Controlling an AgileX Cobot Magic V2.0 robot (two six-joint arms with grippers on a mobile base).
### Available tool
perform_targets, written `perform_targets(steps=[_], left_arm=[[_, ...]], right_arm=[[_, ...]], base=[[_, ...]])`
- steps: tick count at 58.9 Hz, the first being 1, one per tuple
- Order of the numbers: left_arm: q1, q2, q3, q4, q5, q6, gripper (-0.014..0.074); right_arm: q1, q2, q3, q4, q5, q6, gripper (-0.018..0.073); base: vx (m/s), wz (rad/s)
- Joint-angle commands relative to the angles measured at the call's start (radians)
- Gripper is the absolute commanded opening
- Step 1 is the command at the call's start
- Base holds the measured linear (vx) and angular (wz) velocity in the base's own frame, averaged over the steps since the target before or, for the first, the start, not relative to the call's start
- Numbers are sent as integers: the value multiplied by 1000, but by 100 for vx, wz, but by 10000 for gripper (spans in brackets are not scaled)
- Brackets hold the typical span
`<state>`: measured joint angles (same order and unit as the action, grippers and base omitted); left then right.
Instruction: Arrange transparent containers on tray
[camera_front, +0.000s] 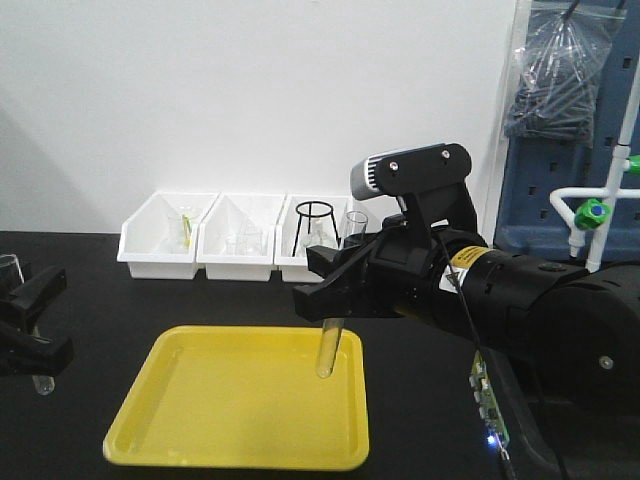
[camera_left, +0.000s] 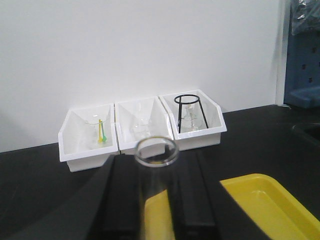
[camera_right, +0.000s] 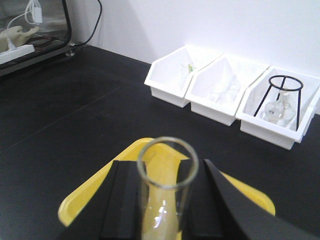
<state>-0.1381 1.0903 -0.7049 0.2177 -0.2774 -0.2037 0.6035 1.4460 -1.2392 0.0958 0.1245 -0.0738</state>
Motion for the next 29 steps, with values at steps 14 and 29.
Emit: perform_targets(steps=[14, 29], left_arm=[[-2, -20, -30, -9, -81, -5, -6], [-2, -20, -30, -9, -81, -5, -6]], right_arm=[[-3, -39, -36, -2, -86, -11, -11], [-3, -39, -36, -2, -86, -11, -11]], base=[[31, -1], [25, -2]])
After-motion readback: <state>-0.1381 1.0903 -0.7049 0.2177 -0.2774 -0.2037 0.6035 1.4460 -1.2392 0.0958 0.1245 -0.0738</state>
